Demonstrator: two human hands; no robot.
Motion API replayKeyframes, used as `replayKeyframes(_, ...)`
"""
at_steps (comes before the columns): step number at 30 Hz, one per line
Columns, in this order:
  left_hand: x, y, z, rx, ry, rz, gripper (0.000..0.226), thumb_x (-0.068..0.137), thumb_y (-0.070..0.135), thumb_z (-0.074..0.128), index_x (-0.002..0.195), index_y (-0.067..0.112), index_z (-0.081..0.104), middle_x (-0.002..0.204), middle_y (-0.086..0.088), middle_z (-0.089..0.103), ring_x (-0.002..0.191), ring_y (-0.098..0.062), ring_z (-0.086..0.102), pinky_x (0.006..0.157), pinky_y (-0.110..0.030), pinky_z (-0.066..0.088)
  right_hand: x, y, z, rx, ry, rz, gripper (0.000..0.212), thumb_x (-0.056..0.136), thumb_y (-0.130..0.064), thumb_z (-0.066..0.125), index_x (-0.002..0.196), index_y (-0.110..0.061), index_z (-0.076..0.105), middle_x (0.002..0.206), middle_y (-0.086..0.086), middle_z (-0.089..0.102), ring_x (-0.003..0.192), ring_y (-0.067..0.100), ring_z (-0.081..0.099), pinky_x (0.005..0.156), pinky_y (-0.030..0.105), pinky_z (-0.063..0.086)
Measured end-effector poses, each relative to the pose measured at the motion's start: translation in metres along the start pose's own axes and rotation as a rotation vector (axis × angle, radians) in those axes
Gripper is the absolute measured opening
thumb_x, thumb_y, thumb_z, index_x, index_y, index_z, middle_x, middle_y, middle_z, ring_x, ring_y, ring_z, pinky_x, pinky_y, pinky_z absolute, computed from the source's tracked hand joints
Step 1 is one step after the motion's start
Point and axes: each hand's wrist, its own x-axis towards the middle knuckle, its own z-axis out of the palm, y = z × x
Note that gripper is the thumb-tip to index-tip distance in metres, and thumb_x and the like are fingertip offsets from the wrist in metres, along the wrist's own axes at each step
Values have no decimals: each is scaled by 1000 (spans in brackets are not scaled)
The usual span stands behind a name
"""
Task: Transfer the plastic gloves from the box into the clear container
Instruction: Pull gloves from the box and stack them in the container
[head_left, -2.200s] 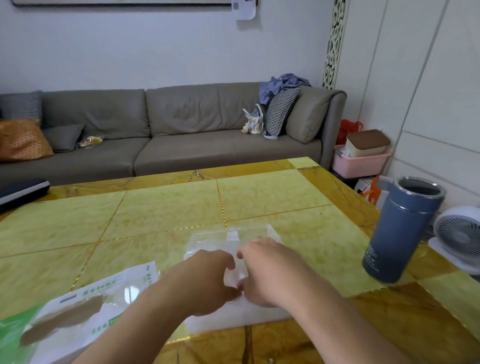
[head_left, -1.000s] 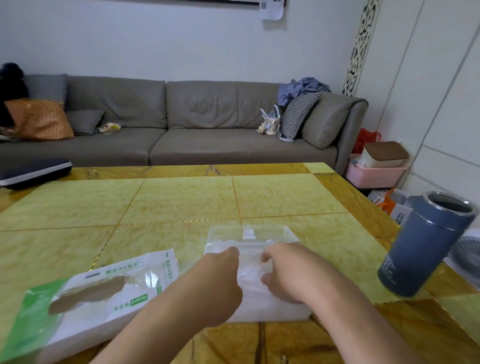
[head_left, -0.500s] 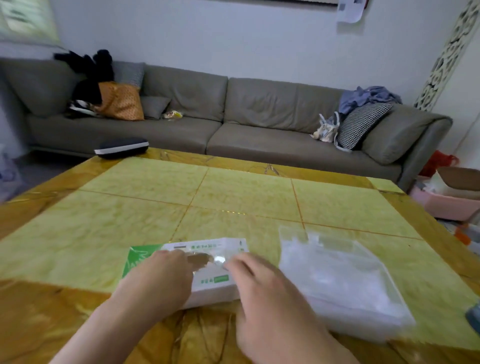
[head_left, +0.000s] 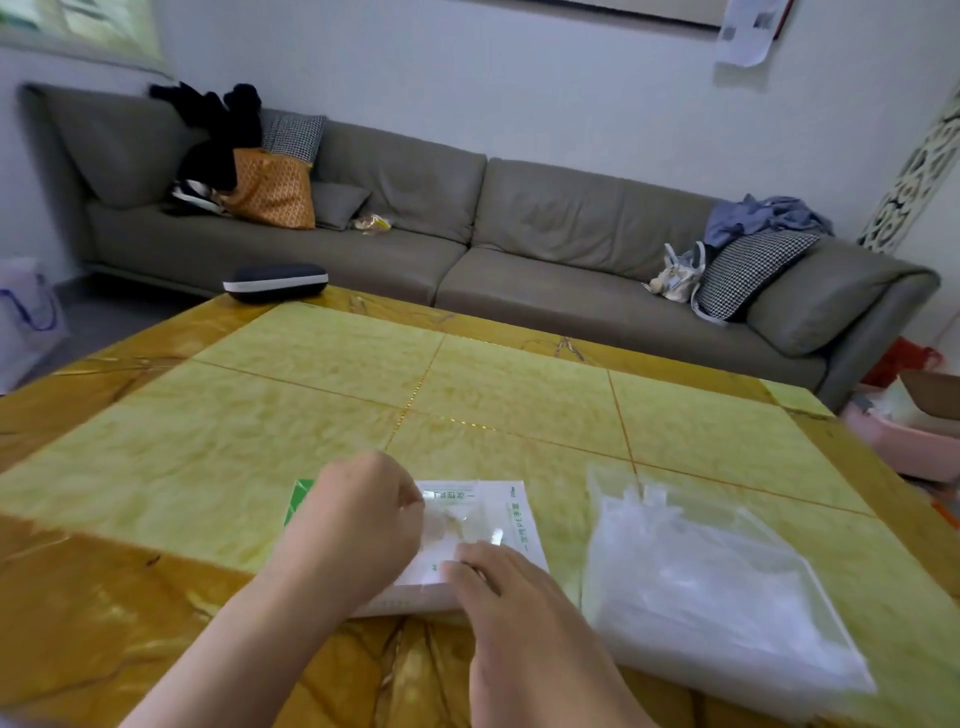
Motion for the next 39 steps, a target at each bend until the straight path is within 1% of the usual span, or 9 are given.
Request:
replayKeyframes(2, -1, 2, -8, -95, 130, -14, 13, 86, 22, 66, 77, 24, 75, 72, 9, 70, 70, -9, 67, 64, -33, 58, 1, 3, 4, -22, -18, -31, 64, 78, -16, 37, 139, -27, 51, 151, -13, 41, 142, 10, 40, 109, 20, 31)
replayKeyframes(8, 0, -7, 0, -44, 103, -45, 9, 88, 27, 70, 83, 30, 63, 72, 10, 65, 67, -9, 61, 62, -35, 55, -3, 1, 3, -21, -6, 4, 59, 44, -39, 67, 104, -38, 70, 112, -19, 66, 99, 1, 68, 74, 10, 51)
replayKeyframes(11, 0, 4, -12, -277, 278, 18, 13, 92, 29, 72, 79, 31, 71, 70, 12, 70, 67, -4, 64, 62, -27, 54, -2, 6, 6, 0, 14, -21, 54, 67, -26, 42, 117, -30, 63, 129, -14, 59, 120, 9, 62, 90, 20, 50)
replayKeyframes(14, -5, 17, -27, -562, 335, 43, 6, 92, 28, 74, 87, 29, 74, 83, 15, 74, 80, -1, 68, 73, -23, 52, 1, 7, 3, 36, -64, -39, 60, 86, -12, 44, 144, -25, 47, 155, -13, 36, 146, 11, 33, 112, 25, 31)
replayKeyframes(27, -11, 24, -42, -1313, 325, -69, 14, 100, 27, 61, 98, 16, 69, 86, -6, 67, 82, -25, 65, 89, -48, 52, -4, 3, -9, 163, -45, 7, 61, 96, -16, 53, 152, -31, 36, 161, -19, 21, 148, 9, 26, 115, 25, 31)
replayKeyframes(30, -13, 31, -38, -1332, 252, -151, 24, 104, 29, 55, 108, 6, 64, 93, -15, 76, 74, -28, 72, 88, -56, 55, -7, -2, -19, 360, 32, 134, 61, 93, -40, 64, 145, -45, 33, 152, -33, 24, 138, -7, 36, 113, 21, 38)
replayKeyframes(33, -19, 41, -32, -1212, 239, -165, 24, 103, 36, 56, 108, 14, 65, 87, -14, 77, 62, -28, 65, 75, -47, 54, -10, 0, -37, 910, 103, 274, 67, 74, -59, 81, 133, -42, 52, 138, -29, 54, 125, -12, 53, 106, 14, 41)
replayKeyframes(36, -27, 54, -21, -1060, 248, -82, 23, 102, 36, 56, 109, 16, 61, 82, -10, 77, 71, -32, 71, 77, -51, 56, -10, 3, -55, 1268, 34, 81, 45, 89, -39, 79, 127, -17, 72, 127, -6, 74, 122, 8, 66, 106, 28, 50)
replayKeyframes(39, -33, 64, -12, -988, 253, -28, 18, 97, 36, 61, 109, 23, 59, 78, -10, 73, 70, -26, 70, 69, -45, 56, -12, 1, -63, 1476, 154, 150, 17, 100, -22, 70, 100, -9, 79, 102, 19, 78, 99, 29, 76, 82, 35, 60)
